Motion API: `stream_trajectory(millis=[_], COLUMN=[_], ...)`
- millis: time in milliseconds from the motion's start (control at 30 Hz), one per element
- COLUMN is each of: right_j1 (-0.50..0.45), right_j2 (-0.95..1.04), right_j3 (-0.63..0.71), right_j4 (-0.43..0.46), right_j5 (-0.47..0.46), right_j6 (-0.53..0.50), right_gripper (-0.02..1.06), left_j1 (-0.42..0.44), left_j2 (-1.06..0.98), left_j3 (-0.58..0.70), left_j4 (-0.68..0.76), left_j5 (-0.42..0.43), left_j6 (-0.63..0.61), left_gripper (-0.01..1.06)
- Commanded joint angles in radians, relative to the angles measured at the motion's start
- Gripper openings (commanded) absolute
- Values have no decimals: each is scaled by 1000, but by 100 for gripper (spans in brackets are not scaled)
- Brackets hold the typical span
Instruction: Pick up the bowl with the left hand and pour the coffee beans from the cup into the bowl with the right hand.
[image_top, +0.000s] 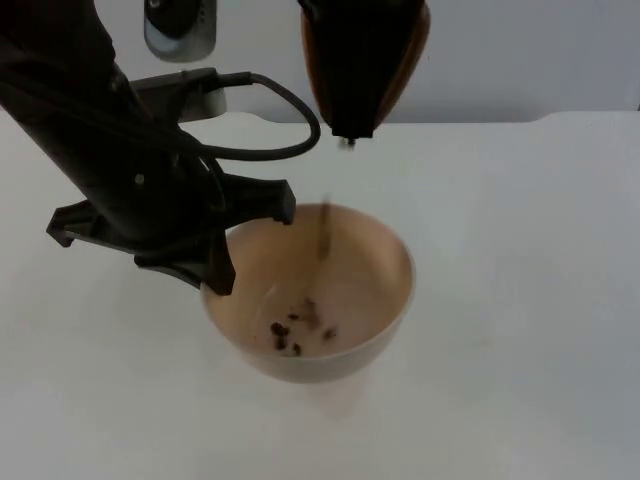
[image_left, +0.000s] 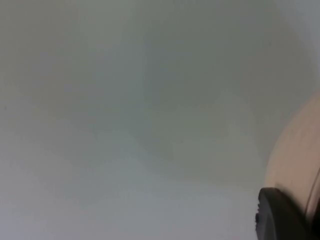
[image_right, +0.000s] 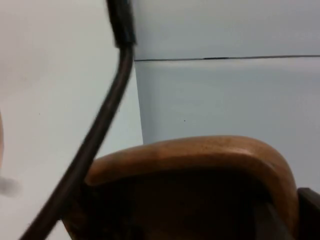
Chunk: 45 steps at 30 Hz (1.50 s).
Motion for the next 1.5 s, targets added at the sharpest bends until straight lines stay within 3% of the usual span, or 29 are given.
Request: stream_trajectory(millis=[0, 967, 1467], right_j1=[3, 1, -119], right_j2=[-9, -9, -103], right_j3=[-4, -4, -4], right_j4=[-27, 5, 293], right_j5=[11, 27, -30], right_j6=[23, 57, 93], right_gripper=[0, 0, 0], left_j1=[-5, -5, -5], left_j2=[-13, -13, -13], left_j3=[-8, -8, -8], left_j4=[-17, -16, -27], left_j5=[-2, -4, -4], left_j6=[-5, -5, -5], left_gripper=[0, 0, 0])
